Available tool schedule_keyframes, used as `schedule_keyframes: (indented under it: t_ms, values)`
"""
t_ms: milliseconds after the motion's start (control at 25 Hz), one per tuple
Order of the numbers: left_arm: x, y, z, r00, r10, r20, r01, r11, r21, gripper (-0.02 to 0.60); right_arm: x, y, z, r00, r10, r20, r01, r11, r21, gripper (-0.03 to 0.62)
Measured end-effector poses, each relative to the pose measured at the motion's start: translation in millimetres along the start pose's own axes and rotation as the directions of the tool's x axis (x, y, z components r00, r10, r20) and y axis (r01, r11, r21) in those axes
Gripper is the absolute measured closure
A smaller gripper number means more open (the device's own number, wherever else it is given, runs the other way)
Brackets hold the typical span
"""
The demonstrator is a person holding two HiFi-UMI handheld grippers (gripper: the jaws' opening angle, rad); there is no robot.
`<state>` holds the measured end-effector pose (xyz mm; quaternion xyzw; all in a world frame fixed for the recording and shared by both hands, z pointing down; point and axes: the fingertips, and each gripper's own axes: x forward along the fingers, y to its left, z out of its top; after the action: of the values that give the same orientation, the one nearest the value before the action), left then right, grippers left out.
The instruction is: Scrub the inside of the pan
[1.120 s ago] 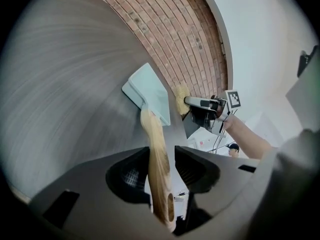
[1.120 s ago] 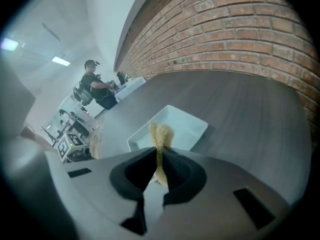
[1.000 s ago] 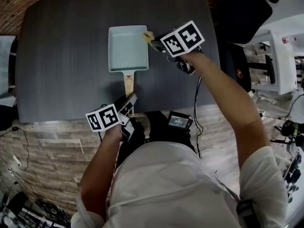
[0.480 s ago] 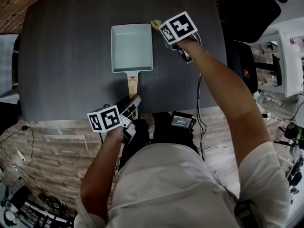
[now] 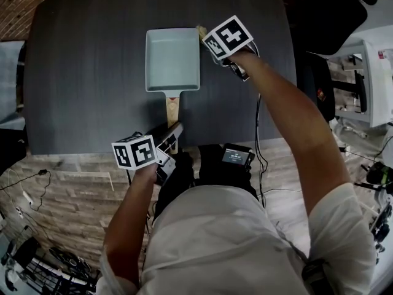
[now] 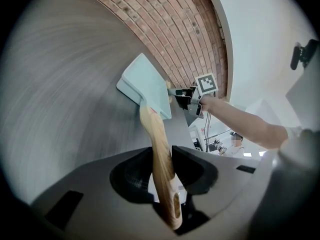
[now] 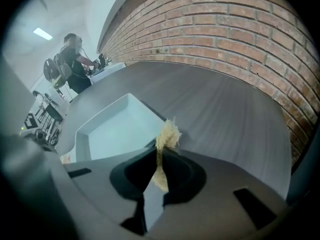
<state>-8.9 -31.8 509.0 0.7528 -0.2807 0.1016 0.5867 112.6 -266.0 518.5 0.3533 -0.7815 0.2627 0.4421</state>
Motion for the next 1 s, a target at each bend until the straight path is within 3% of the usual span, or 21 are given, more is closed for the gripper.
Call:
schedule_keyframes:
  t_ms: [440,1000]
  values:
    - [2,-2,0,0.999,-0.012,-0.033,0.013,1.000,0.015,0.459,-8,26,-22,0.996,0.081,-0.023,-0.083,0.992,-0.099,0.554]
    - [4,-2,-1,0.999,-0.018,-0.047,0.018,1.000,0.011,0.457,-14,58,-47,0.990,0.136,-0.019,-0.138,0.986,-0.096,0.554]
